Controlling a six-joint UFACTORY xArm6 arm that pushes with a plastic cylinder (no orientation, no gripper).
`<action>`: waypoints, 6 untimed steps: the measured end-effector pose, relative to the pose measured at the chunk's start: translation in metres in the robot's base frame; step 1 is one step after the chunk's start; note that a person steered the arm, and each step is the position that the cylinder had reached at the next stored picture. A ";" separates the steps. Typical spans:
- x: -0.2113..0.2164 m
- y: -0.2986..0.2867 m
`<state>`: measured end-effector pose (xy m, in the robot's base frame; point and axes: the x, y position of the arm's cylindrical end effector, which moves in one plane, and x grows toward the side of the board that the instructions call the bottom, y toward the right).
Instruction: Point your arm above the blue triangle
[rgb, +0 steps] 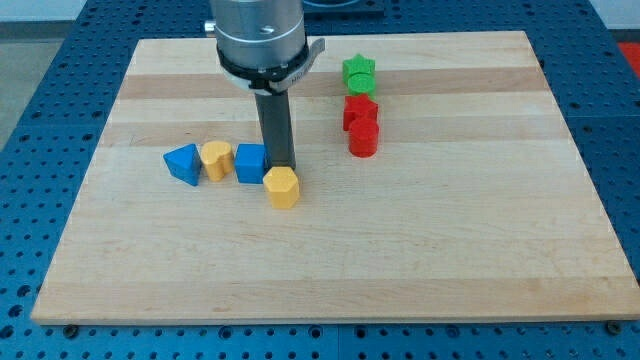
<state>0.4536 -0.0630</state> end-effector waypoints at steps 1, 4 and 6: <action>0.023 0.000; -0.038 0.001; -0.051 -0.042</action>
